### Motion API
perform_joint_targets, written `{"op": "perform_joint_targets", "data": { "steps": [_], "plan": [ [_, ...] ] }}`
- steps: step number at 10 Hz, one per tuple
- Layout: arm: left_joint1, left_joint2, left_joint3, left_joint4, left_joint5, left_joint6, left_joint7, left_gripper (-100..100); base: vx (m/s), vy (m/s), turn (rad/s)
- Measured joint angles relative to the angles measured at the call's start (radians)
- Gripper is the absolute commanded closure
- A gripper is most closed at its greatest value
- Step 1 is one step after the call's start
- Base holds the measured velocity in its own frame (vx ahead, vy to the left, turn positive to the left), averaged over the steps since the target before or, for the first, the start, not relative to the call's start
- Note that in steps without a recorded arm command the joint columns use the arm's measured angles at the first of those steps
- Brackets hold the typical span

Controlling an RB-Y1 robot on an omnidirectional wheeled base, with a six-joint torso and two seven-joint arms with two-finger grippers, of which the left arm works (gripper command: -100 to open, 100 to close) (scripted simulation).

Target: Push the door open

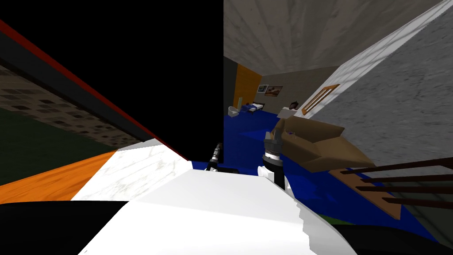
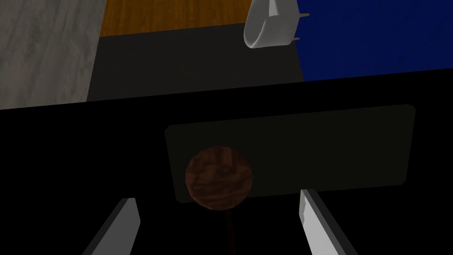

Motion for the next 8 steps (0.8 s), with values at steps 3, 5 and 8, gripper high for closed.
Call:
{"op": "perform_joint_targets", "data": {
  "steps": [3, 5, 8],
  "plan": [
    [-0.002, -0.018, 0.004, -0.002, -0.001, 0.002, 0.001, 100, 0.013, -0.002, -0.003],
    [-0.004, -0.017, 0.004, -0.002, -0.001, 0.003, 0.001, 100, -0.016, 0.002, -0.002],
    [0.000, -0.017, 0.004, 0.001, -0.001, 0.005, 0.001, 100, 0.029, -0.022, 0.012]
  ]
}}
